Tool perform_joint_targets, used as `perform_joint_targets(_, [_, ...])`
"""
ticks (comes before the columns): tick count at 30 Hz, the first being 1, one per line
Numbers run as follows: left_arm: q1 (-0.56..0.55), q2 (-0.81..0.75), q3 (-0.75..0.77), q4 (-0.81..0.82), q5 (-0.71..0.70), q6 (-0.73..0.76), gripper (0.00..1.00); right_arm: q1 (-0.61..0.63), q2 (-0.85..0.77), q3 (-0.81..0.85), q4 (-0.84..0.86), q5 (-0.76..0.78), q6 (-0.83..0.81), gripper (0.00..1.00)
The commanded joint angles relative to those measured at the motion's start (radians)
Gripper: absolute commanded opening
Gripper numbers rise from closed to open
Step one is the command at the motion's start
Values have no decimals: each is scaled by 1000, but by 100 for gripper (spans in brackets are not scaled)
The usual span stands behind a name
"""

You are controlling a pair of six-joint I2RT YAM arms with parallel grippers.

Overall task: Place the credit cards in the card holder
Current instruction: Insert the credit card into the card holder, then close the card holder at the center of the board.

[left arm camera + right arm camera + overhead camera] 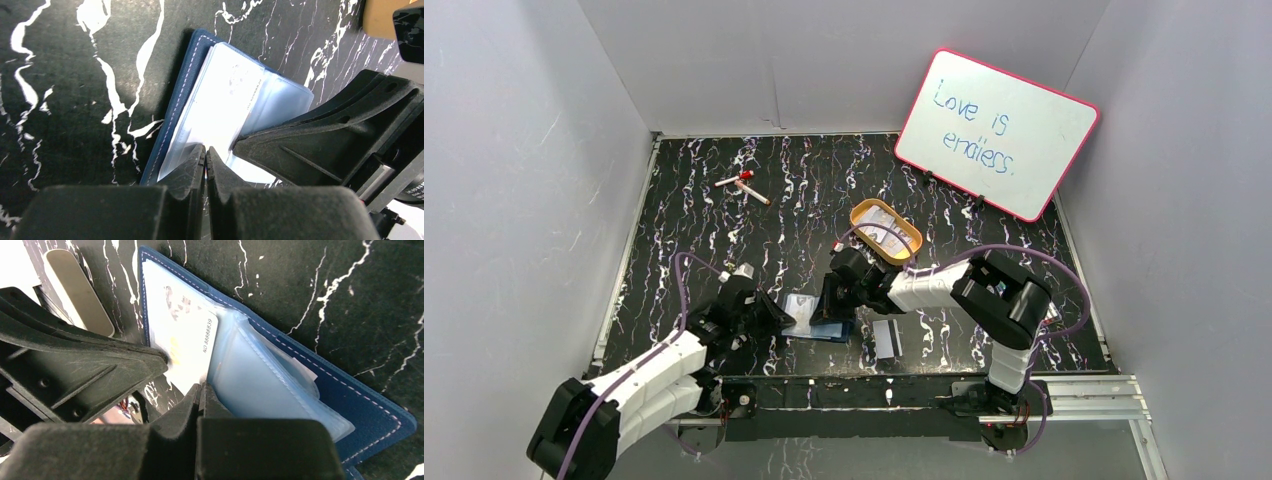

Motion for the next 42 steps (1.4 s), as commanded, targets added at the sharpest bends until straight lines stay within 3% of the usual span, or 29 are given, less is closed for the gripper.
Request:
perform_joint_targets(1, [-1, -64, 44, -159, -74, 24, 9, 3, -23, -20, -22, 37, -29, 4])
perform_joint_targets(6, [-1, -163, 74, -212, -105, 20, 45, 4, -97, -14, -15, 21, -97, 22])
perform_joint_targets(9, [-1, -174, 112, -249, -113, 27, 55, 3, -148, 16, -38, 5, -140, 33])
perform_joint_targets(13, [-1, -138, 140, -261, -113, 44, 58, 3, -203, 87, -161, 8, -206, 41])
perform_joint_targets(17, [-1, -86, 143, -255, -113, 48, 58, 4, -282, 138, -387, 159, -283, 47])
perform_joint_targets(20, [-1, -86, 137, -249, -113, 43, 58, 9, -327, 157, -557, 322, -335, 58])
perform_joint_targets(25, [-1, -112, 129, -249, -158, 37, 58, 29, -293, 208, -713, 377, -384, 78])
perform_joint_targets(34, [-1, -116, 130, -273, -155, 33, 58, 77, -155, 273, -764, 456, -393, 78])
perform_joint_targets(42, [-1, -139, 119, -279, -151, 28, 58, 77, -116, 278, -756, 494, -411, 66])
